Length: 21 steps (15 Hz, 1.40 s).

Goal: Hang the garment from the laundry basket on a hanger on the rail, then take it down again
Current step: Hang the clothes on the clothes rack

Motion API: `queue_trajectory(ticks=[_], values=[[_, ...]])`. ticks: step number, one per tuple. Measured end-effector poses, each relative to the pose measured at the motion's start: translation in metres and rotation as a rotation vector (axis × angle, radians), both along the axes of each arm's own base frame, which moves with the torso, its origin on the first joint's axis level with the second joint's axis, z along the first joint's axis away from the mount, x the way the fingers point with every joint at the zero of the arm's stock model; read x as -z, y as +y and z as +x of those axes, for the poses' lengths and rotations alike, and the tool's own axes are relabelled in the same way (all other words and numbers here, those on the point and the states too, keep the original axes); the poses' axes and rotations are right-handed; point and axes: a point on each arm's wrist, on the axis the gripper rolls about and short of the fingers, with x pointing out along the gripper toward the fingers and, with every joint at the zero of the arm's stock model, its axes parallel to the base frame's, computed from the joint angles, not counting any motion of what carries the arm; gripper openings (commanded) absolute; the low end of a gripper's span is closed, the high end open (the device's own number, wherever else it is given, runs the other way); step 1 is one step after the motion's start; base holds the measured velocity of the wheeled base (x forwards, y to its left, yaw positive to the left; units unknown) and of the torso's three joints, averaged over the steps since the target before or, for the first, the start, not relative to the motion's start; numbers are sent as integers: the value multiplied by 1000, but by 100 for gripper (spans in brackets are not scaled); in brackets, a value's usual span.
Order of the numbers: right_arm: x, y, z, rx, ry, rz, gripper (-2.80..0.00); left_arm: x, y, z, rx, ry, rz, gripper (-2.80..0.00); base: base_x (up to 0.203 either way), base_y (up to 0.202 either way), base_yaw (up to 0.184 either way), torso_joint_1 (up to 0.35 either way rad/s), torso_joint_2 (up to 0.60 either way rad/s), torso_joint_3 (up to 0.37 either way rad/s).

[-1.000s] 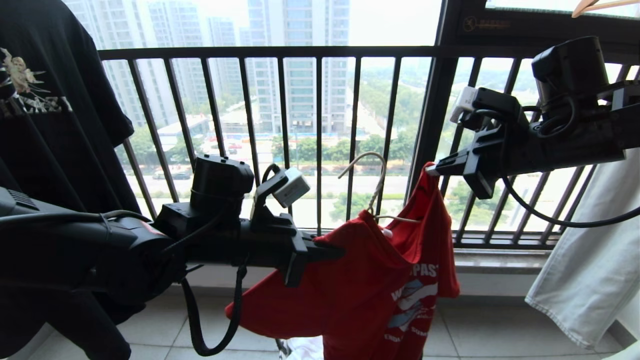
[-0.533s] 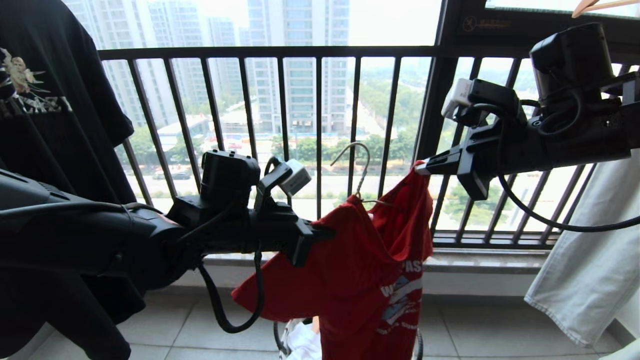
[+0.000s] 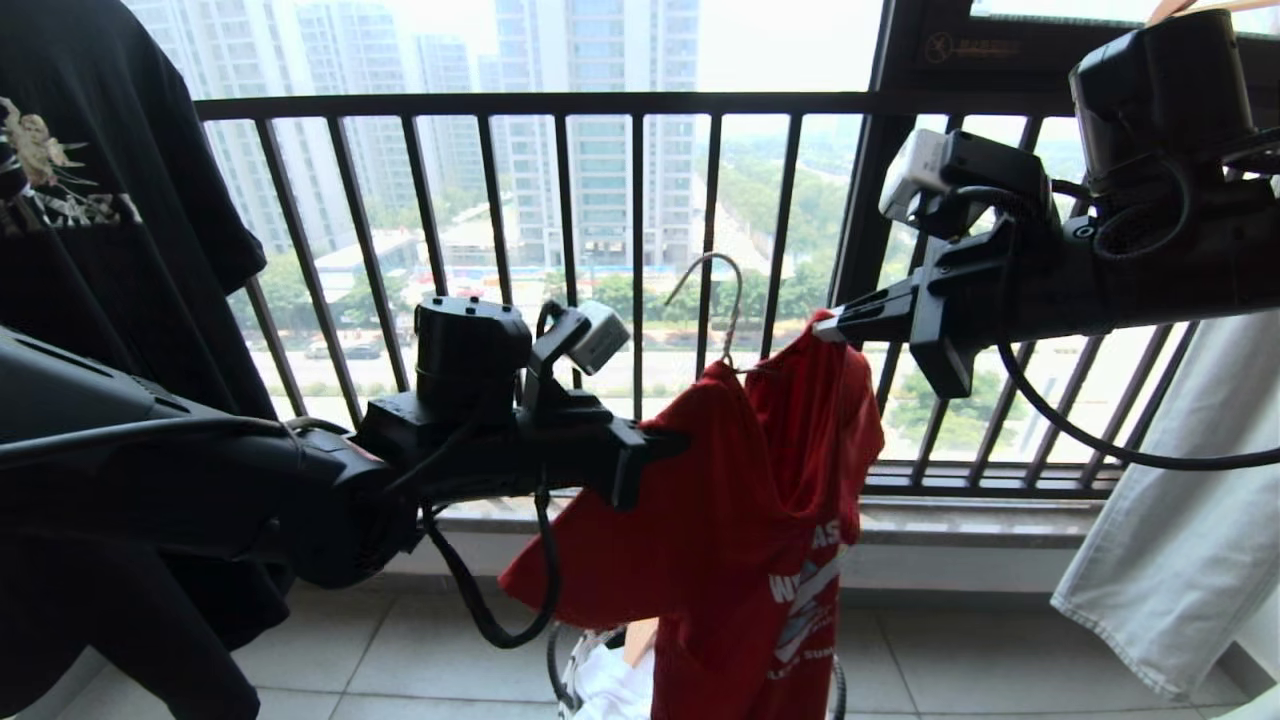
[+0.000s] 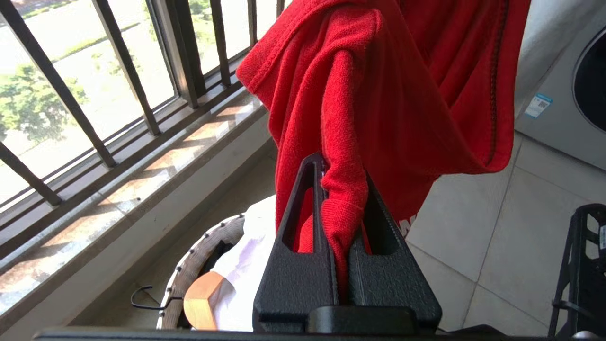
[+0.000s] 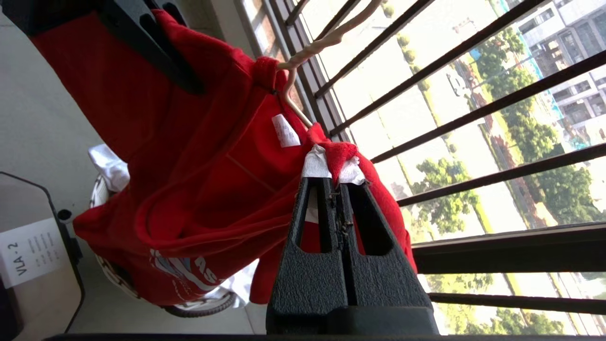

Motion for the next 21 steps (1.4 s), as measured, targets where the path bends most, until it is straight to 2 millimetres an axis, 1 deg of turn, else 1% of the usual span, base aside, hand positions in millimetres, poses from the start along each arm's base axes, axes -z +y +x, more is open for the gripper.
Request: queue_trajectory(ticks=[3,8,12,15,17,21], values=[[-2,2,-1,-1,4,14,-280,0,-8,2,-48,-38,-58,-280,0,0,0,0,0,0],[-21,18,10,10,15,125,-280,1,-17,1,-45,-48,-126,-280,0,0,0,0,0,0],[-20,34,15,-20,32,141,-280,-1,-22,1,-85,-84,-175,-280,0,0,0,0,0,0],[-24,46,11,-21,54,180,-280,-7,-23,0,-106,-118,-215,-280,0,0,0,0,0,0],[-28,50,11,-8,51,196,-280,-14,-23,-3,-119,-135,-252,-280,0,0,0,0,0,0],[-38,58,11,36,39,238,-280,-23,-21,-12,-108,-148,-271,-280,0,0,0,0,0,0]])
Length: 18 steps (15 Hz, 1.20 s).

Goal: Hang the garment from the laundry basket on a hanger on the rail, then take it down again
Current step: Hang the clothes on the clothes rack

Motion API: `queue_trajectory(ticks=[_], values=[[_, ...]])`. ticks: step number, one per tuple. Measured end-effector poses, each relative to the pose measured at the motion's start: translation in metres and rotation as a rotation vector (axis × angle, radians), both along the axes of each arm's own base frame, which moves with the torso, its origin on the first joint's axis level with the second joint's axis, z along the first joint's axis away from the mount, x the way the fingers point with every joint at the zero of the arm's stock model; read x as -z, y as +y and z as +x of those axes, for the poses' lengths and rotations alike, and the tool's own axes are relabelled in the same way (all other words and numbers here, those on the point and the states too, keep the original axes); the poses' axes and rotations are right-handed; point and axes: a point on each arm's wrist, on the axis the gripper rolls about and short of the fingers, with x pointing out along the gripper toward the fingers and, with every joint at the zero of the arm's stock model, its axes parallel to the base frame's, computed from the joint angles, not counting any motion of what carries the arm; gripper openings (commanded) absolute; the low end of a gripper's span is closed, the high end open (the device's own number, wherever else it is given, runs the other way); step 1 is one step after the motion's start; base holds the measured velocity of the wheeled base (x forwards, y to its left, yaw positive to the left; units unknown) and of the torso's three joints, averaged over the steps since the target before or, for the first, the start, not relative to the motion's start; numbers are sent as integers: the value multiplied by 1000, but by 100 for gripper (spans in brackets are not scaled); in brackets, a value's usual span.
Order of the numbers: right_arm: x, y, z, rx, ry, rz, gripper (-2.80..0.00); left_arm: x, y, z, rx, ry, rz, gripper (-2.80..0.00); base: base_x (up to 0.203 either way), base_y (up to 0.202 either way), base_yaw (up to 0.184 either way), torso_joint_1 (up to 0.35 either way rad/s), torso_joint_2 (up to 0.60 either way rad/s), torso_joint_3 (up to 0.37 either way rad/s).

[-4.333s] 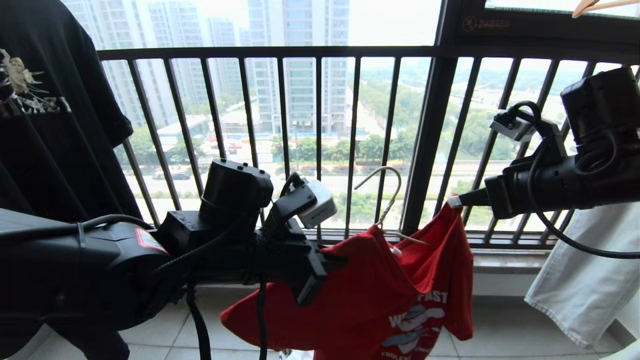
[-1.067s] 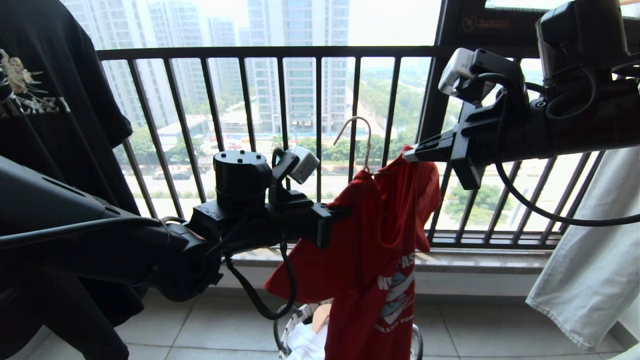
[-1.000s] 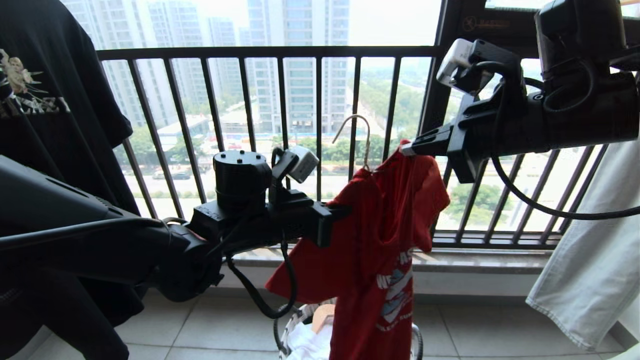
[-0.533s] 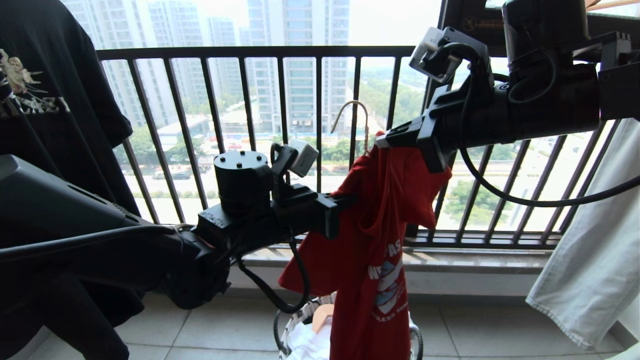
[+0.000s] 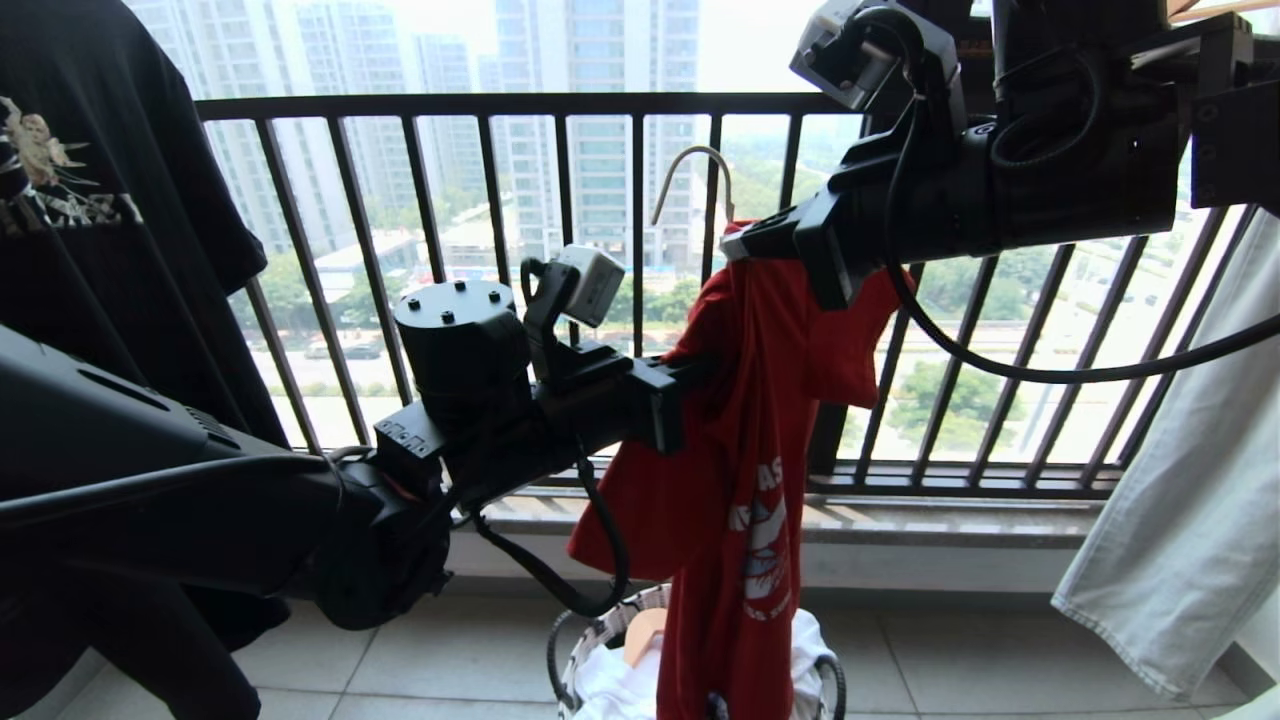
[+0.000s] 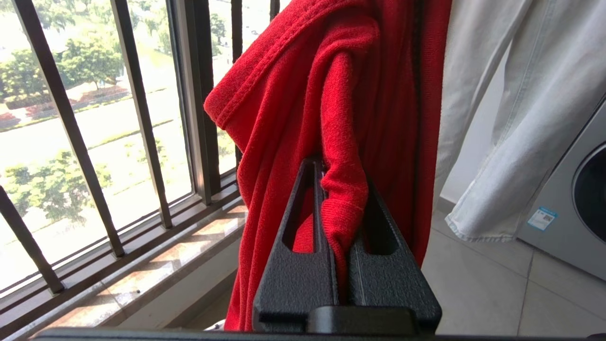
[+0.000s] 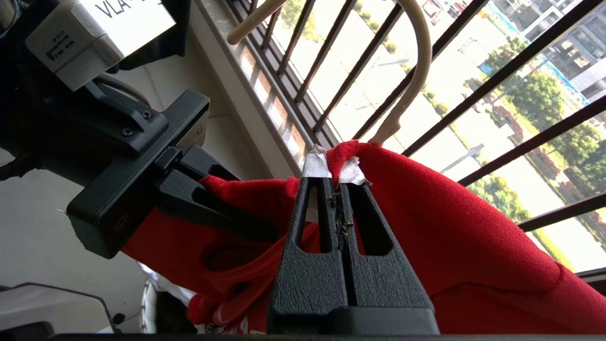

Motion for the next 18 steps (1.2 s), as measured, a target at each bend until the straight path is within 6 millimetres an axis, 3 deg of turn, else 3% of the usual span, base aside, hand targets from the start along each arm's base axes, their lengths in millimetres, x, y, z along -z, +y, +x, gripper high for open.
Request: queue_trajectory(ticks=[5,6,18], values=[[-3,3,-1,13,-14,1,-280,-11,4,-10,9,-17,-19,-280,0,0,0,0,0,0],[-3,3,-1,13,-13,0,0,-12,5,-11,10,-14,-24,-280,0,0,0,0,0,0],[4,4,-21,102,2,-60,0,-24,16,-5,-25,-36,-58,-280,0,0,0,0,0,0]])
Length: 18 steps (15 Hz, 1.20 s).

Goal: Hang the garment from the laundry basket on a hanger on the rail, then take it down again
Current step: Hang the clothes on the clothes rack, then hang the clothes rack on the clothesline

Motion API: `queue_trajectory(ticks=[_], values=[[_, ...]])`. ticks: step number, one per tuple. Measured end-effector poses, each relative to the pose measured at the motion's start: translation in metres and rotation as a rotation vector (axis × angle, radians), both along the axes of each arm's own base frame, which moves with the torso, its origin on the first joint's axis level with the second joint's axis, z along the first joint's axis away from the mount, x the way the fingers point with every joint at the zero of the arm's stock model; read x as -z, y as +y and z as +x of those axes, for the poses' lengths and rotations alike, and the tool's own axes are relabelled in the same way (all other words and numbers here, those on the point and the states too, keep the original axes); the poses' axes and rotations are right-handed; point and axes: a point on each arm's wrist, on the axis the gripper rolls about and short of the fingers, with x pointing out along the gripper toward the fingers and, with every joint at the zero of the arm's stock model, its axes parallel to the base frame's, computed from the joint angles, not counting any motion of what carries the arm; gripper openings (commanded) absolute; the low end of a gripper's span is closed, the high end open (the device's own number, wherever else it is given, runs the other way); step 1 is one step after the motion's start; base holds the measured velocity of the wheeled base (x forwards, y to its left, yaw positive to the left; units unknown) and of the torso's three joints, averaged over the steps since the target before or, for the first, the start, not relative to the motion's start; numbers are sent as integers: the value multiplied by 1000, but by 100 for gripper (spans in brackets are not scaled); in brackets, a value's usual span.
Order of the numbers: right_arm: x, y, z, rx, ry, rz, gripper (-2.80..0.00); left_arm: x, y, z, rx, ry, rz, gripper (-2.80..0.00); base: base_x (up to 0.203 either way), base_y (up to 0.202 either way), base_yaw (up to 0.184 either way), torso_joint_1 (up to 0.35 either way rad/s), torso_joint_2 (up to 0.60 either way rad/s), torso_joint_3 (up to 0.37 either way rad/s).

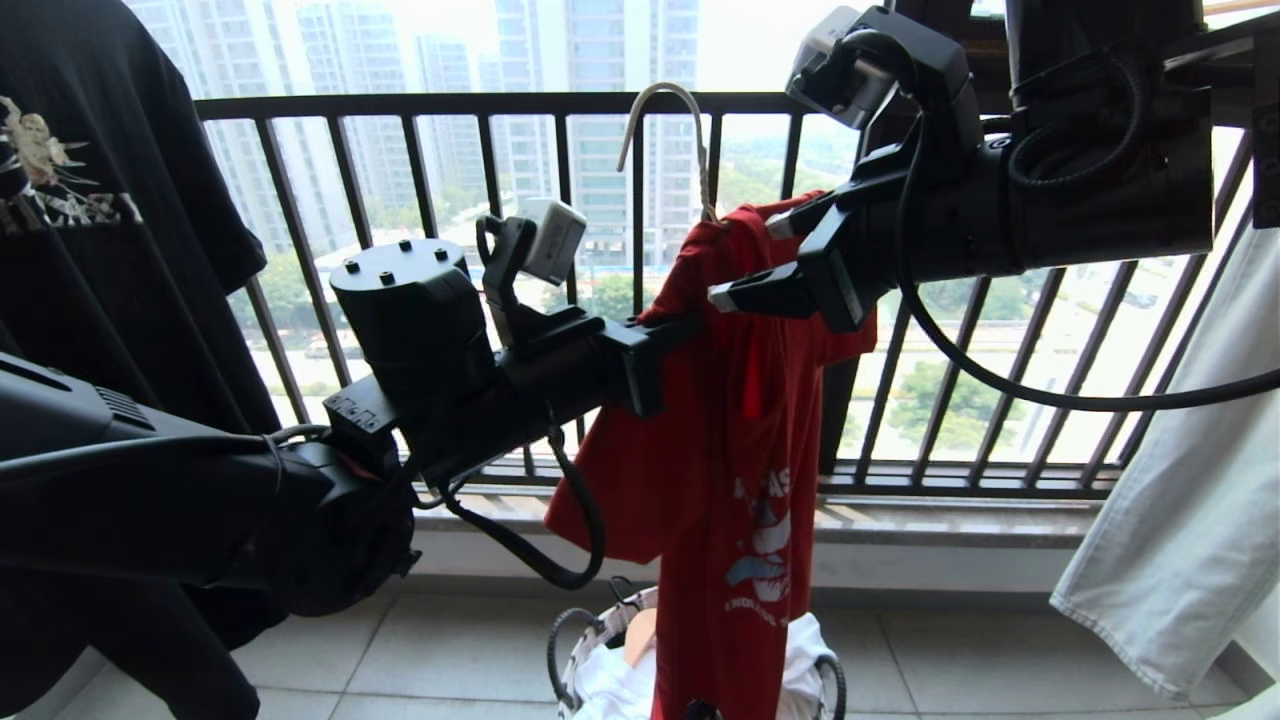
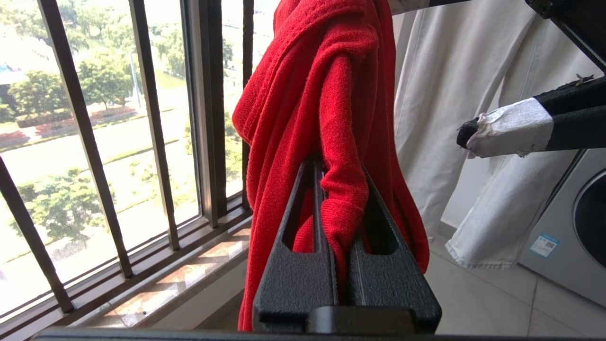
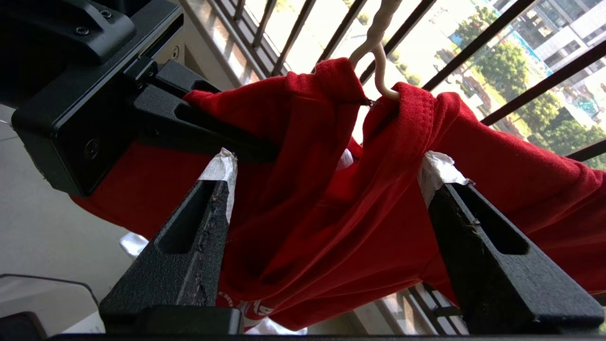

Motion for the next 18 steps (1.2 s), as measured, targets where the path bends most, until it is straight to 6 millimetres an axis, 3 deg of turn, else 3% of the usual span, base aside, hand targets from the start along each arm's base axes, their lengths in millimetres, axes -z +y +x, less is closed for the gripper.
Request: queue_trajectory(ticks=[6,7,8,12,18], values=[[-2,-3,-20,-7,-4,-8,0,-6,5,0,-7,-3,-17,-280,0,0,0,0,0,0],[-2,-5,-23,0,-3,-11,-203,-8,8,-1,-6,4,-30,-280,0,0,0,0,0,0],[-1,-8,-27,6,-1,-16,-280,-11,10,-2,-4,11,-43,-280,0,0,0,0,0,0],[0,-26,-36,63,-8,-37,-280,-17,24,-4,40,73,-20,-280,0,0,0,0,0,0],[-18,-49,-49,94,-3,-99,-280,-18,44,-10,239,149,26,-280,0,0,0,0,0,0]])
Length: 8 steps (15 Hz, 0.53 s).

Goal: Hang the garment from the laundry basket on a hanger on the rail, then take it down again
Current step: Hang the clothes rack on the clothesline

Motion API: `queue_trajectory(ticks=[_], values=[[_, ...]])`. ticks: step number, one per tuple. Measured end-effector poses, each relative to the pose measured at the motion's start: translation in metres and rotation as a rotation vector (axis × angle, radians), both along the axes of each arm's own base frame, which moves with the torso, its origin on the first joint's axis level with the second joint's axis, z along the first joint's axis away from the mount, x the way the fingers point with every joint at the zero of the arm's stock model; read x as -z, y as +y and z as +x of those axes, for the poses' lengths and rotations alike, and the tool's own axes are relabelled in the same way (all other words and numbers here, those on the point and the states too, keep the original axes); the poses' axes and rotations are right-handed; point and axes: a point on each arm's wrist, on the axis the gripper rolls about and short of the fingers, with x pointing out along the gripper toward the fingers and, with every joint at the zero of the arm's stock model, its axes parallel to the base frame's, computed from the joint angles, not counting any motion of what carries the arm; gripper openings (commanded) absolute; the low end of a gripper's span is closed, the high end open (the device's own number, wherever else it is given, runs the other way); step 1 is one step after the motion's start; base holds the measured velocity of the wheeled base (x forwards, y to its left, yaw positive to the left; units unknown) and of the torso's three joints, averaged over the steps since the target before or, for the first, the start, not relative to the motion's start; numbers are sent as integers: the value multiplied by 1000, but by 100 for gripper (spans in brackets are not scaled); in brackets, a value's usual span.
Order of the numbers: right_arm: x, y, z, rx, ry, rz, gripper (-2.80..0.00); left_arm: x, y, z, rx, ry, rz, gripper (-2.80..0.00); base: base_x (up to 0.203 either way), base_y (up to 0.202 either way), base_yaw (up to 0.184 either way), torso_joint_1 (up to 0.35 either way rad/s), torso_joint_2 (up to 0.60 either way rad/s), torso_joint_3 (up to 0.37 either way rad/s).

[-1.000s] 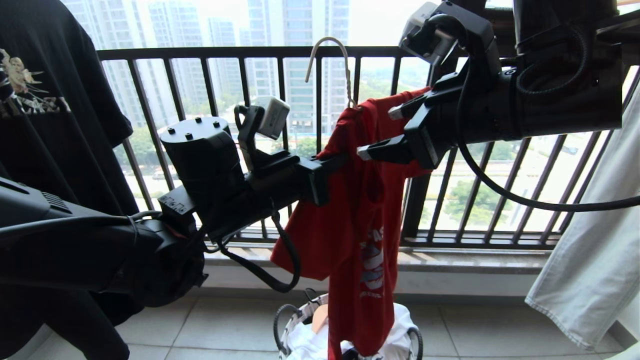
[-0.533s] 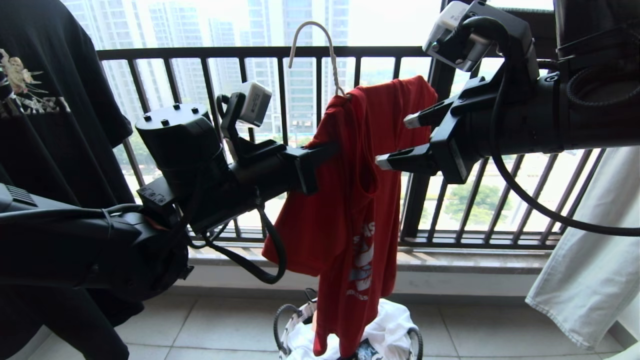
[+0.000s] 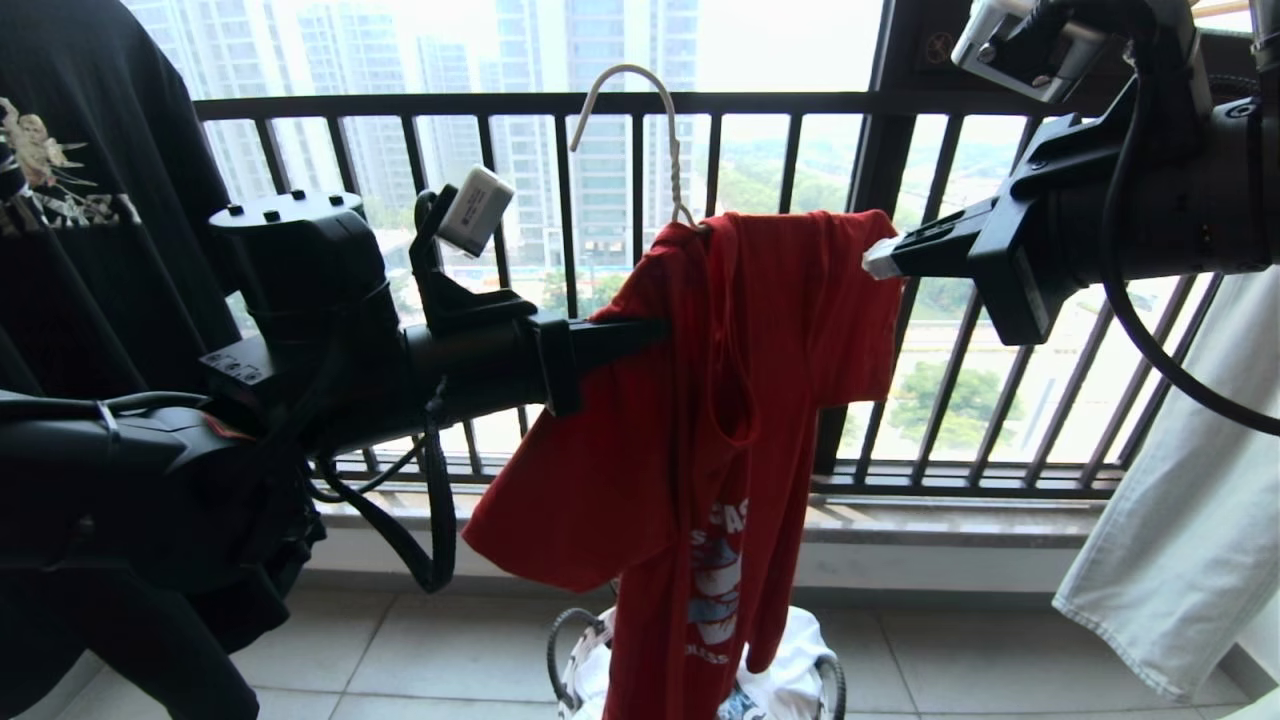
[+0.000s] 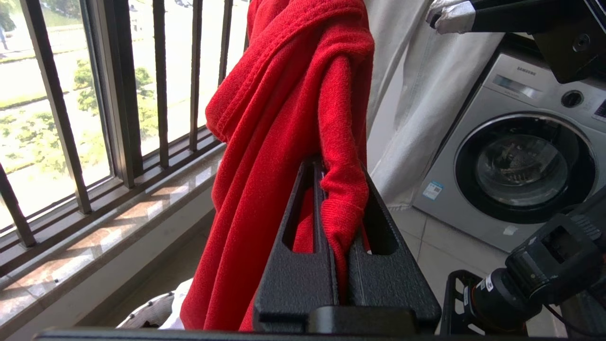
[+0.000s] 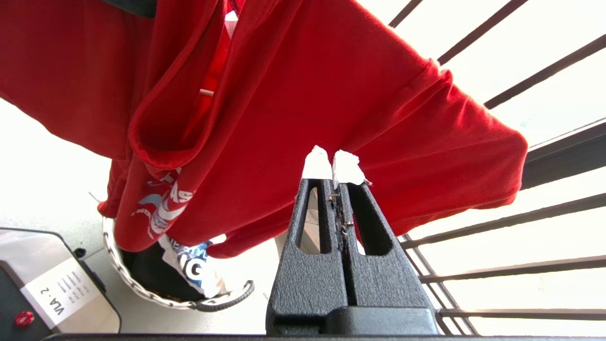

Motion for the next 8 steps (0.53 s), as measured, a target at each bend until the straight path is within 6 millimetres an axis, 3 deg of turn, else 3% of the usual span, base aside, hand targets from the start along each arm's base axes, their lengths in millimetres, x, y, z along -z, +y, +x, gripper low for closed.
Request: queue_trajectory(ticks=[6,7,8], values=[[-22,-7,-10,-30,0,-51,-280,9,11,0,137,45,20,-280,0,0,0,0,0,0],[-23,-6,-11,-36,17,-64,-66,11,14,1,162,51,27,-280,0,0,0,0,0,0],[-22,-6,-10,-48,30,-94,0,12,18,3,188,53,33,-280,0,0,0,0,0,0]])
